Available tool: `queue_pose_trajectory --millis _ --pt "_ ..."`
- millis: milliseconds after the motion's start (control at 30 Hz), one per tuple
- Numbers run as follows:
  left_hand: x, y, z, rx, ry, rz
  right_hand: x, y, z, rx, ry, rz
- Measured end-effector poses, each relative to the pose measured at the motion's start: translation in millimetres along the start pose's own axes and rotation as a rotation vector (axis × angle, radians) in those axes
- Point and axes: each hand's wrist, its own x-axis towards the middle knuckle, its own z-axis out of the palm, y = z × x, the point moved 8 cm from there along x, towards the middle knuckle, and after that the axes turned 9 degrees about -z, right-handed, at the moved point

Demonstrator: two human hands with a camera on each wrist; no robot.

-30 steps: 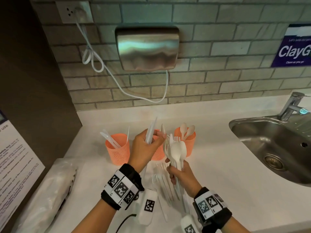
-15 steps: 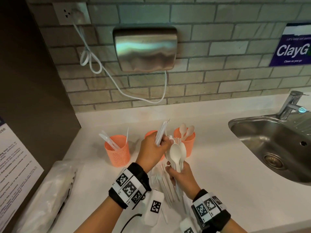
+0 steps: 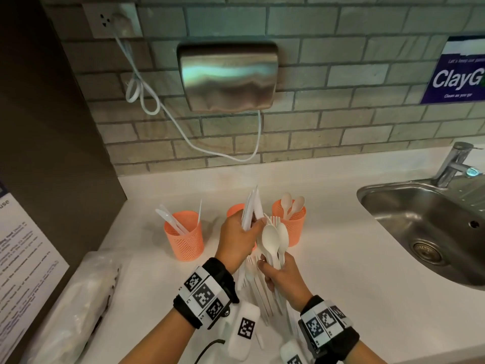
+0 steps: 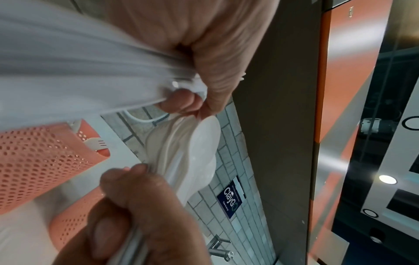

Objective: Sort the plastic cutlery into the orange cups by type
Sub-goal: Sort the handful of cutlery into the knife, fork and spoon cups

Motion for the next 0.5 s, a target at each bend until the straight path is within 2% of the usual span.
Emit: queue_pose_trajectory --millis 100,333,433,500 --pt "4.1 -1.1 -2.9 0.002 0.006 -0.026 -2.1 1.7 2.5 -0.02 -0.036 0.017" --pt "35.1 -17.3 -55.1 -0.264 0.247 -0.175 -7.6 8.6 4.1 -0.061 -0.086 0.095" --pt "46.1 -38.2 -72.4 -0.345 0.242 -0.268 -9.2 12.8 -1.4 -0.061 -0.077 0.123" --pt "55.3 -42.1 -86.4 -0.436 0.26 -0.263 -7.6 14.7 -7.9 -0.052 -0.051 0.136"
